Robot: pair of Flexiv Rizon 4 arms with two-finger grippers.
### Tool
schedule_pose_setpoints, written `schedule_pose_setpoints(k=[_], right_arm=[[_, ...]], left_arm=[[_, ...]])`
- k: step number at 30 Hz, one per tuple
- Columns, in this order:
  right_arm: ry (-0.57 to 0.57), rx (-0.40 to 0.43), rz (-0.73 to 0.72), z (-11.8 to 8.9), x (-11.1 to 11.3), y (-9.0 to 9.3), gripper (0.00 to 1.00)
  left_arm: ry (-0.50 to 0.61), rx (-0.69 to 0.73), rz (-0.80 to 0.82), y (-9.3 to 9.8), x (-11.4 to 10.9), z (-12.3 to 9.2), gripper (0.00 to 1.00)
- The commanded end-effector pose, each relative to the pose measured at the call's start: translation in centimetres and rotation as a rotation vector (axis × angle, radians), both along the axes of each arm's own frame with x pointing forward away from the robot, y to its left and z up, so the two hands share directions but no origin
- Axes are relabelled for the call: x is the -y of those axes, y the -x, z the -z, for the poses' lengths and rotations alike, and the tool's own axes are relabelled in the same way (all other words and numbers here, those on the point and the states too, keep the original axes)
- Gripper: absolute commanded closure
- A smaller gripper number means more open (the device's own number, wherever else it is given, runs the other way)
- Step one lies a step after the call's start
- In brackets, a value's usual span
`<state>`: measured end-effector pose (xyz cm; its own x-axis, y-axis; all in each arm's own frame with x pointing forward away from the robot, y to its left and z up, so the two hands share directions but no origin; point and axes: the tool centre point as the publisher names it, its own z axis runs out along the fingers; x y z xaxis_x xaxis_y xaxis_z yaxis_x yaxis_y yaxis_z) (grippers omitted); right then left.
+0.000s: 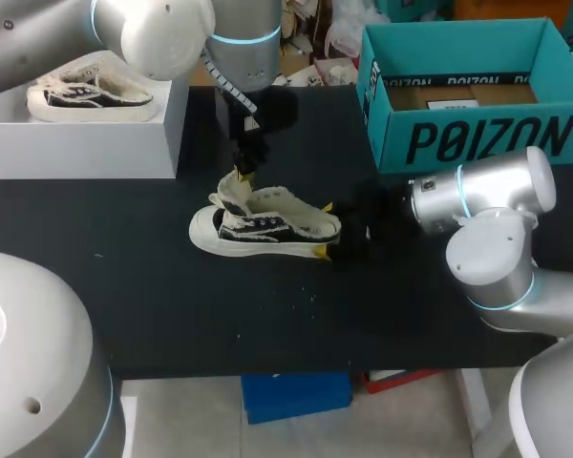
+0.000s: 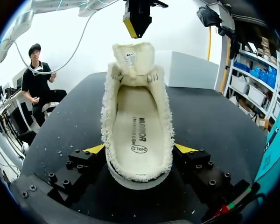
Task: Take the shoe out of the shoebox, open the shoe tongue, remove and reinsert the insole, then place the shoe into the shoebox
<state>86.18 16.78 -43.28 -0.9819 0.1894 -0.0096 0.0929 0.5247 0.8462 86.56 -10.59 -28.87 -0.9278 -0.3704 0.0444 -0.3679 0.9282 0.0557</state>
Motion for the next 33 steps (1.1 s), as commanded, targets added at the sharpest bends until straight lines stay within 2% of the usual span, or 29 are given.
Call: schedule_pose_setpoints(k=[1, 2, 5, 10, 17, 33], right_arm=[[0.002, -0.001, 0.002, 0.1, 0.1, -0.1, 1.0], [0.002, -0.001, 0.002, 0.1, 0.1, -0.1, 1.0], [0.002, -0.001, 0.002, 0.1, 0.1, -0.1, 1.0], [0.002, -0.001, 0.002, 0.1, 0.1, -0.1, 1.0], [0.002, -0.001, 0.002, 0.1, 0.1, -0.1, 1.0], [0.002, -0.001, 0.002, 0.1, 0.1, -0.1, 1.0]], left_arm=[[0.026, -0.098, 0.362, -0.5, -0.1, 0.1, 1.0], [0.061, -0.097, 0.453, -0.6, 0.1, 0.2, 1.0], [0.1, -0.09, 0.542, -0.9, 0.5, 0.5, 1.0], [0.135, -0.063, 0.586, -1.3, 1.6, 0.7, 1.0], [0.161, -0.096, 0.584, -1.1, 3.1, 2.6, 1.0], [0.198, -0.159, 0.519, -0.1, 4.5, 6.2, 1.0]])
